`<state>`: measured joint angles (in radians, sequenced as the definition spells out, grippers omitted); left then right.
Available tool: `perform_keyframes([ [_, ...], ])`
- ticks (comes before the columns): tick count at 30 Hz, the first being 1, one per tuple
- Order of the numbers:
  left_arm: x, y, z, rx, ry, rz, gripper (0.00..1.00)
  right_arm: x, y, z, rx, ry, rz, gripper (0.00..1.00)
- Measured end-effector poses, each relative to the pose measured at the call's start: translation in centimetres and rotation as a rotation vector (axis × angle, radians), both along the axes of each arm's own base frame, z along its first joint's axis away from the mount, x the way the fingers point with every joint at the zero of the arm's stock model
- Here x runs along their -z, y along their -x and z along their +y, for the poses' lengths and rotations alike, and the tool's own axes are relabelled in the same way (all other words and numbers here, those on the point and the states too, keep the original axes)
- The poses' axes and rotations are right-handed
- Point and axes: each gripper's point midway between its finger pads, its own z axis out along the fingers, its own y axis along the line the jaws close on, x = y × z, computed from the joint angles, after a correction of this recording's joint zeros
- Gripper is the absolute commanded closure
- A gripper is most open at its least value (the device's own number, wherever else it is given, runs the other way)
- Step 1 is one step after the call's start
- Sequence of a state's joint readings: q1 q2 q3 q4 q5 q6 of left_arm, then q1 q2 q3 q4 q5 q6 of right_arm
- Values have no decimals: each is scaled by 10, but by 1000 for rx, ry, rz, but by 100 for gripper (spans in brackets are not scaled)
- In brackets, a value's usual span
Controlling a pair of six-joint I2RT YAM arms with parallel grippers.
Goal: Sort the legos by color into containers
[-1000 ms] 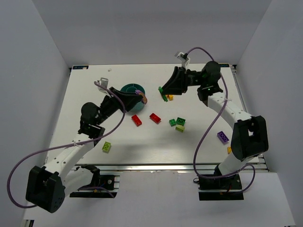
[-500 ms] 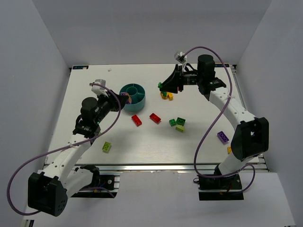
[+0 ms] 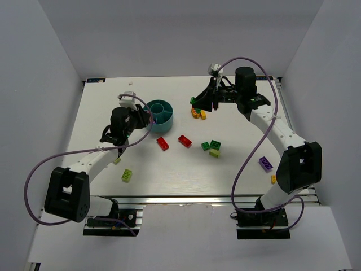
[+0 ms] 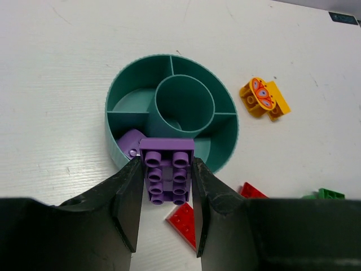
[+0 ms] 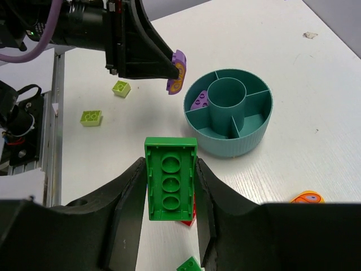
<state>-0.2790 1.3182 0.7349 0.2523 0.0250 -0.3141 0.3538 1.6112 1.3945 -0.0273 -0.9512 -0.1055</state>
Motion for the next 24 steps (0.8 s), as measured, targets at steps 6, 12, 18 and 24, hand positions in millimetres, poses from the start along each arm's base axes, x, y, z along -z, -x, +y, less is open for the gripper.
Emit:
perform_keyframes([
  [6, -1, -18, 6, -17, -10, -30, 100, 1, 0, 0, 4, 4, -5, 100],
  [12, -1, -29, 3, 11, 2, -58, 100, 1, 0, 0, 4, 4, -5, 100],
  [18, 3, -37, 4, 46, 27, -76, 99, 1, 0, 0, 4, 4, -4, 100],
  [24, 16, -45, 8, 67, 42, -64, 93, 2, 0, -1, 4, 7, 1, 100],
])
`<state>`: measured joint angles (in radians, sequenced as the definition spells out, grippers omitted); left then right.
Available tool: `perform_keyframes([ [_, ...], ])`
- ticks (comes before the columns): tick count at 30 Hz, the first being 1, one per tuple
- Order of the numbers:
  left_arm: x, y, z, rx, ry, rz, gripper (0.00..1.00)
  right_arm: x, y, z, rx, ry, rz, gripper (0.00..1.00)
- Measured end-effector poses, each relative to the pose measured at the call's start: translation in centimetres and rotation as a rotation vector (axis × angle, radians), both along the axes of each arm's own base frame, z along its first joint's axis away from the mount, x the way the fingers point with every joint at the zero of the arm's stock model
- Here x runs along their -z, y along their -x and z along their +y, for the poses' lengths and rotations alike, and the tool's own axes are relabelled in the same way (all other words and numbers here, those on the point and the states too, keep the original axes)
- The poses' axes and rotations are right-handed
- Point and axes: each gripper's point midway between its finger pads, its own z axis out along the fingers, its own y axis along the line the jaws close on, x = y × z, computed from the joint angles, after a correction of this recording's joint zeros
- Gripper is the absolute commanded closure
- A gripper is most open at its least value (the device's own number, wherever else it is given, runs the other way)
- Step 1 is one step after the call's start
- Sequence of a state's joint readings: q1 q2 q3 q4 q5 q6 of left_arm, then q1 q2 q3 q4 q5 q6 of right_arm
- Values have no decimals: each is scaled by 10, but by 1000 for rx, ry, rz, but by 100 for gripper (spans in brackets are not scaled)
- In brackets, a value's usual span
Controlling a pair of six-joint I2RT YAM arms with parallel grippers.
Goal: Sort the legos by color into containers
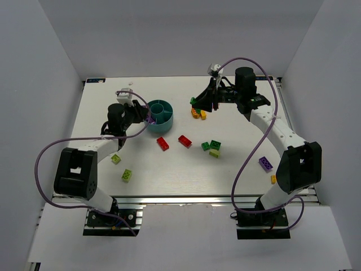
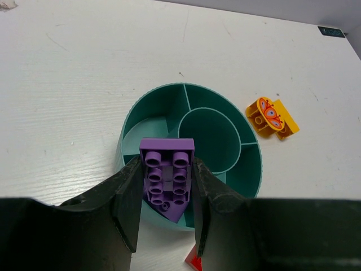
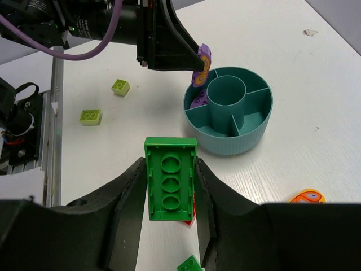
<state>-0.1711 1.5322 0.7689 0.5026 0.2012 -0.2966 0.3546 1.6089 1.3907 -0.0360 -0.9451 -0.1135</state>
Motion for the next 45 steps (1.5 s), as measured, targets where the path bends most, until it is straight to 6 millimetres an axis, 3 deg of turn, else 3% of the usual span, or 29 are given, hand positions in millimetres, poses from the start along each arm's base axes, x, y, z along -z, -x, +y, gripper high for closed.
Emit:
perform_keyframes([
  [7, 12, -2, -3, 29, 18, 23, 77, 2, 1, -1, 0, 6, 9, 100],
  [16, 10, -4, -6, 37, 35, 11, 39, 3, 1, -1, -4, 12, -3, 100],
  [23, 3, -3, -4, 30, 39, 2, 35, 4, 3, 1, -13, 15, -15, 100],
  [29, -31, 6, -2, 21, 52, -51, 37, 9, 7, 11, -30, 26, -40, 100],
  [35, -84, 33, 12, -42, 102, -110, 38, 35, 8, 29, -24, 16, -86, 100],
  [39, -113, 70, 21, -74, 168, -154, 38, 52, -13, 49, 4, -16, -100, 100],
  [45, -121, 128, 36, -138, 254, -155, 38, 89, -54, 88, 1, -89, -60, 99],
])
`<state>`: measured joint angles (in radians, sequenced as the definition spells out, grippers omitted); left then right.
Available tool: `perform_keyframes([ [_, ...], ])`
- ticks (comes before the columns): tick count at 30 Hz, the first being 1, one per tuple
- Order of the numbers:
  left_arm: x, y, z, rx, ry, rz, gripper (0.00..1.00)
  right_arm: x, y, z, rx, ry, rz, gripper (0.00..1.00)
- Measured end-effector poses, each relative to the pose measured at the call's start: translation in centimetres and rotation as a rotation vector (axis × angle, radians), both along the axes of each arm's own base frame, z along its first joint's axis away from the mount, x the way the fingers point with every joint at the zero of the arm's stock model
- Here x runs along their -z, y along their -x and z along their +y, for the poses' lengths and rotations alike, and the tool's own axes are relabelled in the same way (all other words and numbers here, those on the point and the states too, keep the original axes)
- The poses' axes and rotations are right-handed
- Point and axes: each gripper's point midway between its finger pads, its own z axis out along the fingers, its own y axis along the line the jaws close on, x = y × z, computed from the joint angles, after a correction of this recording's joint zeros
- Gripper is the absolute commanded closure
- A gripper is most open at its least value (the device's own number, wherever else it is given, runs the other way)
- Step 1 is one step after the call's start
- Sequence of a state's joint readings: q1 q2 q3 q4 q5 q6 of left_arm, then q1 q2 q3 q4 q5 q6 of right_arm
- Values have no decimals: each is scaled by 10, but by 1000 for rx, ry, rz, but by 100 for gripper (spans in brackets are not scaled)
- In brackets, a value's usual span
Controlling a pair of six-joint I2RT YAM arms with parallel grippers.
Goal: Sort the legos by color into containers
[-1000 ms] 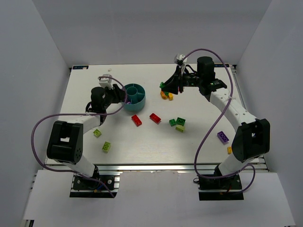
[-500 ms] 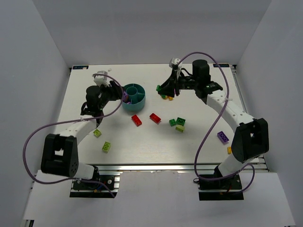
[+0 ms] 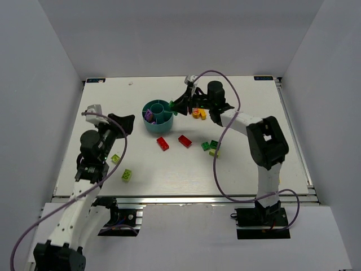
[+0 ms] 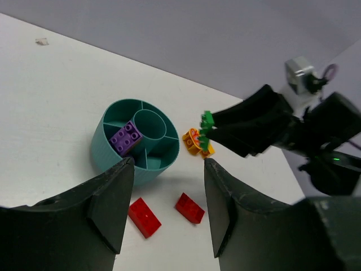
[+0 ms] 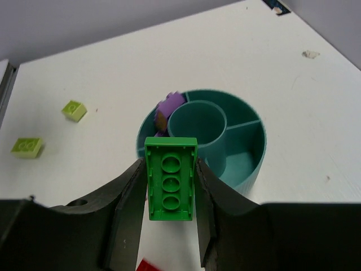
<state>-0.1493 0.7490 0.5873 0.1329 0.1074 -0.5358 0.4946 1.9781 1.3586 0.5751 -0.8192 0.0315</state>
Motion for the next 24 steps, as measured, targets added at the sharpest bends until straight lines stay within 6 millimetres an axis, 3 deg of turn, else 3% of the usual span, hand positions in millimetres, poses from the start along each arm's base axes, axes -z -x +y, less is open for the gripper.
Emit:
perform_keyframes([
  [4, -8, 28, 13, -57, 54, -4, 38, 13, -22, 18, -13, -56, -32, 92],
  [9, -12, 48, 26, -124, 114, 1, 38, 12, -27, 25, -27, -98, -101, 93],
  [18, 7, 56, 33, -171, 144, 83, 38, -23, -35, 28, 22, -191, -265, 94],
  [24, 14, 59, 34, -180, 156, 117, 38, -16, -38, 38, 52, -210, -298, 91],
])
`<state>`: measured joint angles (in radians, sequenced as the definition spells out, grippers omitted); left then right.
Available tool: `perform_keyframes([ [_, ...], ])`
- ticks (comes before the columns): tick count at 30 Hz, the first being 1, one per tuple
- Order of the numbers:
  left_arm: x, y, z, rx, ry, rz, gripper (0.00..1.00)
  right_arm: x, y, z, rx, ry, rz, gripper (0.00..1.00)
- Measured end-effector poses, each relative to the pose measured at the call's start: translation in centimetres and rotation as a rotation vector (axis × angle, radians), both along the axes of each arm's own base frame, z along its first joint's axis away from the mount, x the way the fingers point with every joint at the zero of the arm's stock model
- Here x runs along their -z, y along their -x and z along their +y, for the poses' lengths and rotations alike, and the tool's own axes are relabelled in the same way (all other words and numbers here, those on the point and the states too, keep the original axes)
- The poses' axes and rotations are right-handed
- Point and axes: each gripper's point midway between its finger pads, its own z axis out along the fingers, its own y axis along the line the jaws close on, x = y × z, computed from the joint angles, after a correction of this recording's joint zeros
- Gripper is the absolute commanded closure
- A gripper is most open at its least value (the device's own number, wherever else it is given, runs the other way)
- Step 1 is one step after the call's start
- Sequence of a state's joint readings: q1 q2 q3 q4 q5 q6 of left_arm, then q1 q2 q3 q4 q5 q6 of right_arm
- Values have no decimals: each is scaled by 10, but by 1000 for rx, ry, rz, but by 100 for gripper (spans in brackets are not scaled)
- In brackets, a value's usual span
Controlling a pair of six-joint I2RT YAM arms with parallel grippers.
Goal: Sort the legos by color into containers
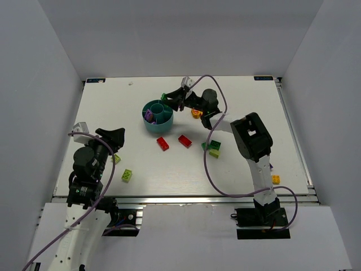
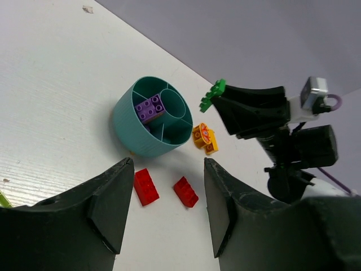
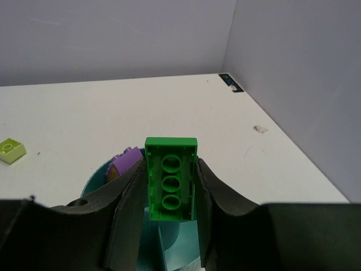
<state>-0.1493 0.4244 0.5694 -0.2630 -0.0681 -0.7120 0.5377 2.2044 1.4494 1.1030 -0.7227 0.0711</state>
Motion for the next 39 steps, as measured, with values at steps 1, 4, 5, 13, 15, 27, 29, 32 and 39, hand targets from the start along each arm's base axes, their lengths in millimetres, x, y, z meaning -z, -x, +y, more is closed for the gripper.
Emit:
perform_keyframes([
  [1, 0, 1, 0, -1, 3, -1, 38, 5, -1, 1, 6, 2, 6, 91],
  [4, -2, 4, 0, -1, 16, -8, 38, 23, -3, 6, 13, 14, 31, 91],
  [5, -3, 5, 0, -2, 20, -10, 38, 28, -4, 7, 17, 18, 39, 91],
  [13, -3, 6, 0, -3, 40, -7, 38, 41, -13, 6, 59, 26, 48, 87],
  [15, -3, 6, 0, -3, 43, -7, 38, 41, -13, 6, 62, 24, 43, 85],
  [27, -4, 6, -1, -4, 57, -7, 38, 47, -16, 6, 71, 24, 45, 58],
  [29, -4, 6, -1, -4, 57, -7, 38, 47, -16, 6, 71, 23, 45, 52],
  [32, -4, 5, -1, -4, 58, -7, 38, 47, -15, 6, 70, 21, 44, 42],
  [39, -5, 5, -1, -4, 60, -11, 38, 46, -15, 6, 69, 21, 43, 39],
])
